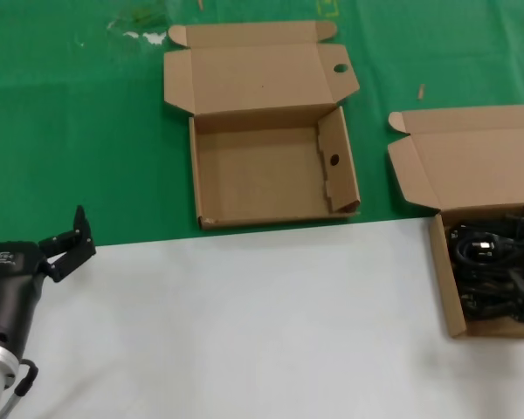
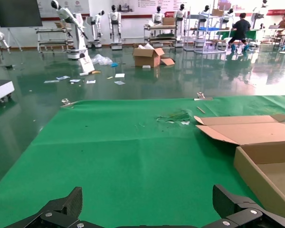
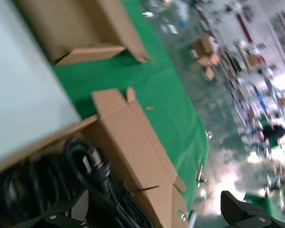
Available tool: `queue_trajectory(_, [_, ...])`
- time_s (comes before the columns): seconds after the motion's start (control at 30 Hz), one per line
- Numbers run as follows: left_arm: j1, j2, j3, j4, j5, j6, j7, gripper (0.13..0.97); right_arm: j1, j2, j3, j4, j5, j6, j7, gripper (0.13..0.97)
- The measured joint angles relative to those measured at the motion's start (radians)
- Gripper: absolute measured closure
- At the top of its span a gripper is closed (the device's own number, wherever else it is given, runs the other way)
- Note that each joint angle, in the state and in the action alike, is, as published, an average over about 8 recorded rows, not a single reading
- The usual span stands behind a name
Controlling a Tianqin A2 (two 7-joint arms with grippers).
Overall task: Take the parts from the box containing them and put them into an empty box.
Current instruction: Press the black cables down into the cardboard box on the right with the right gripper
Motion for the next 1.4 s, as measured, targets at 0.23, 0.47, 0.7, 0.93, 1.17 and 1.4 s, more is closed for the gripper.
queue_trajectory(0.23, [0.0, 0.0, 0.0, 0.0, 0.0, 0.0, 0.0, 0.132, 0.008, 0.077, -0.029, -0.048, -0.006, 0.019, -0.107, 0.129])
queue_trajectory(0.47, [0.0, 0.0, 0.0, 0.0, 0.0, 0.0, 0.0, 0.132, 0.08, 0.123, -0.096, -0.096, 0.073, 0.061, -0.219, 0.129])
queue_trajectory(0.7, [0.0, 0.0, 0.0, 0.0, 0.0, 0.0, 0.0, 0.132, 0.168, 0.156, -0.184, -0.118, 0.178, 0.096, -0.31, 0.129])
queue_trajectory(0.93, [0.0, 0.0, 0.0, 0.0, 0.0, 0.0, 0.0, 0.132, 0.253, 0.162, -0.27, -0.147, 0.25, 0.114, -0.378, 0.13])
queue_trajectory(1.17, [0.0, 0.0, 0.0, 0.0, 0.0, 0.0, -0.001, 0.132, 0.328, 0.157, -0.335, -0.171, 0.293, 0.124, -0.424, 0.131])
queue_trajectory(1.4, [0.0, 0.0, 0.0, 0.0, 0.0, 0.0, -0.001, 0.132, 0.393, 0.158, -0.395, -0.177, 0.343, 0.132, -0.462, 0.175])
